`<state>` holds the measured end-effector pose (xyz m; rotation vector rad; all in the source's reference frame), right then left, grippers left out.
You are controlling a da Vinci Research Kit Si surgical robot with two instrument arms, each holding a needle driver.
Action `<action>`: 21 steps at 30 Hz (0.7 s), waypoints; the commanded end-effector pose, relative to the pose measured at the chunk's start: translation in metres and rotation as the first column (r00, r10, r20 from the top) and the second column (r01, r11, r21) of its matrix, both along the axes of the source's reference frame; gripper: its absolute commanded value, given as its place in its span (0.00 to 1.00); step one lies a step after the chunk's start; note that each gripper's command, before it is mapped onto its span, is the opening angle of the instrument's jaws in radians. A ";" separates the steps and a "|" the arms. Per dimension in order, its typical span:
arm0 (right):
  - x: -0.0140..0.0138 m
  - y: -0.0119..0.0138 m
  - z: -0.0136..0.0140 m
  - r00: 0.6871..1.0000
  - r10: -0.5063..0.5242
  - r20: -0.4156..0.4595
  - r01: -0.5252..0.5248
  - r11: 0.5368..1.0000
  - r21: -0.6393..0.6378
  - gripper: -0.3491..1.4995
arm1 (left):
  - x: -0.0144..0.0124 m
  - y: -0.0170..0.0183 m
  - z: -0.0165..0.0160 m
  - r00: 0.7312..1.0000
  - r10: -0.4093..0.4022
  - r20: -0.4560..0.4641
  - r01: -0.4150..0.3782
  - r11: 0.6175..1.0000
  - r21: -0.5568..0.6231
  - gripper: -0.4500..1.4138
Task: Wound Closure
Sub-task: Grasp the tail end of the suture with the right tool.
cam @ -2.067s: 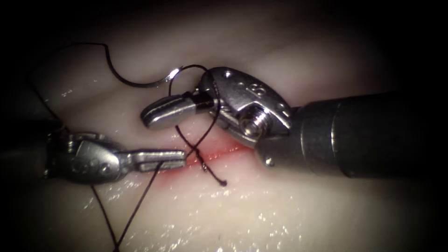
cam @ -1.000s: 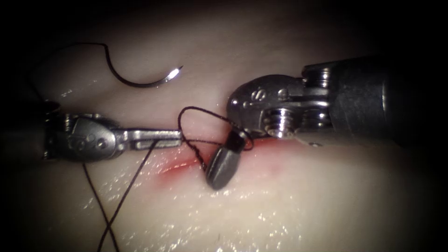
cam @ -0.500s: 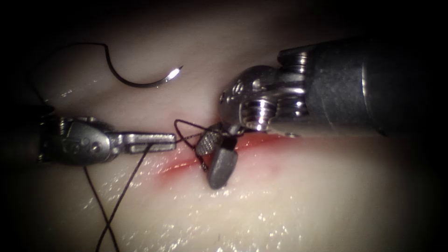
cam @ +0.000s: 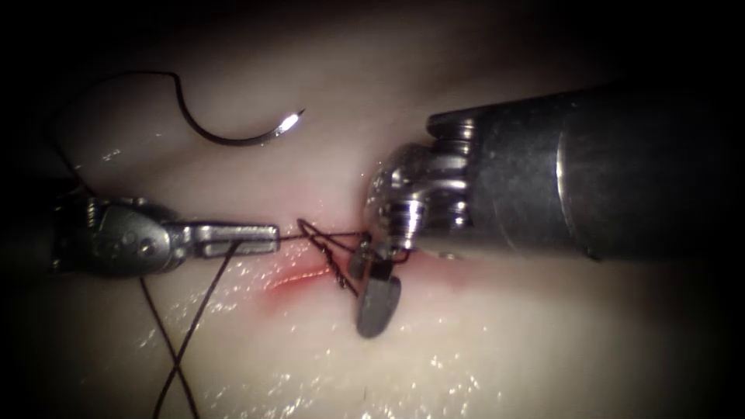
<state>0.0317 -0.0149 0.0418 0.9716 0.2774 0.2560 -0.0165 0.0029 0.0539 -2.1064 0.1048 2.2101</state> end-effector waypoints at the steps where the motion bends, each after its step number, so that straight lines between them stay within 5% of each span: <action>1: 0.0010 -0.0004 0.0005 1.000 0.004 0.024 -0.004 1.000 0.009 0.61 | -0.0005 -0.0001 0.0007 1.000 0.001 0.001 -0.001 1.000 0.000 0.00; 6: 0.0008 -0.0012 0.0010 0.998 -0.013 0.066 0.014 1.000 -0.001 0.56 | -0.0005 -0.0002 0.0007 1.000 0.001 0.002 -0.001 1.000 0.006 0.00; 10: 0.0008 -0.0016 0.0009 0.997 -0.032 0.067 0.031 0.999 0.013 0.36 | -0.0005 -0.0001 0.0007 1.000 0.001 0.002 -0.001 1.000 0.006 0.00; 11: 0.0008 -0.0017 0.0008 0.997 -0.034 0.068 0.033 0.999 0.011 0.25 | -0.0005 -0.0001 0.0007 1.000 0.001 0.002 -0.001 1.000 0.006 0.00; 12: 0.0009 -0.0018 0.0008 0.996 -0.037 0.080 0.036 0.999 0.005 0.00 | -0.0005 -0.0002 0.0007 1.000 0.001 0.002 -0.001 1.000 0.005 0.00; 16: 0.0012 -0.0021 0.0008 0.990 -0.135 0.027 0.137 0.988 -0.074 0.00 | -0.0004 -0.0002 0.0007 1.000 0.002 0.003 -0.002 1.000 0.005 0.00; 21: 0.0012 -0.0011 0.0007 0.991 -0.127 0.029 0.129 0.989 -0.067 0.00 | -0.0002 -0.0002 0.0006 1.000 0.002 0.002 -0.002 1.000 0.006 0.00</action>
